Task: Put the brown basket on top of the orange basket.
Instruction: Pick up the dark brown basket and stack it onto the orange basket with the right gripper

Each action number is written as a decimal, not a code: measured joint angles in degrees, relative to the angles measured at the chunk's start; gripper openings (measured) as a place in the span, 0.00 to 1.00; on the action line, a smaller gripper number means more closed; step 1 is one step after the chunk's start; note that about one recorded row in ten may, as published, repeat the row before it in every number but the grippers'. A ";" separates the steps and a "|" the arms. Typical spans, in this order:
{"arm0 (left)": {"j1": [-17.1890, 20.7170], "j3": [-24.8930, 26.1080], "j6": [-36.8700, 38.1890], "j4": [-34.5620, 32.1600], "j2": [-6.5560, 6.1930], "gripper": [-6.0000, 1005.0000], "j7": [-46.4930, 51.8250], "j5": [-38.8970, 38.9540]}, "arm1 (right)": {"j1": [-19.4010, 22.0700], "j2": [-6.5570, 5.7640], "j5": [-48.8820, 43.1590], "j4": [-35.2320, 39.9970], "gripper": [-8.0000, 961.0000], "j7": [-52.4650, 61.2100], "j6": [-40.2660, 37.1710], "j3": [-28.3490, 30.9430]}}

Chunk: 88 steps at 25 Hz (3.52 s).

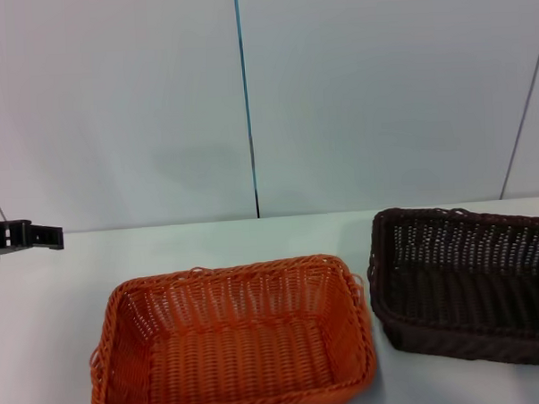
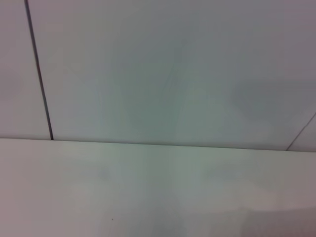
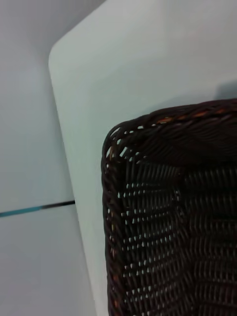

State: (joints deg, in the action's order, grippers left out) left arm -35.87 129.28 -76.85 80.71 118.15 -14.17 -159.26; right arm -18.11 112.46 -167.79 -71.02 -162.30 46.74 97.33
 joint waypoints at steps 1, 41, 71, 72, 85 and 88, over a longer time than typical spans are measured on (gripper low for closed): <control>-0.04 0.00 0.00 -0.06 -0.05 0.92 -0.04 0.00 | -0.19 -0.10 0.01 0.81 0.71 0.00 -0.55 0.11; -1.30 -0.04 -0.67 -2.06 -0.43 0.92 1.78 -1.30 | 1.34 0.32 -0.22 0.99 0.24 -0.03 -8.71 0.22; 6.37 0.89 10.94 -1.36 3.26 0.92 0.31 -0.88 | 1.72 -3.89 -0.25 -29.14 0.20 -0.13 16.20 5.97; 6.51 0.89 11.21 -1.36 3.34 0.92 0.26 -0.88 | 1.21 -4.14 -0.25 -29.74 0.20 -0.13 17.47 6.10; 10.14 0.74 17.72 -2.81 5.15 0.92 -0.30 -0.89 | -7.11 -7.50 -0.17 -42.99 0.20 -0.12 41.33 10.55; 10.23 0.74 19.64 -4.61 5.12 0.92 -0.86 -0.88 | -8.83 -7.98 -0.25 -44.91 0.20 -0.12 44.75 11.78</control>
State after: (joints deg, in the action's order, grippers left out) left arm -25.64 130.02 -57.20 76.10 123.27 -15.04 -160.14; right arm -26.94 104.48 -168.04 -115.94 -162.42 91.49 109.11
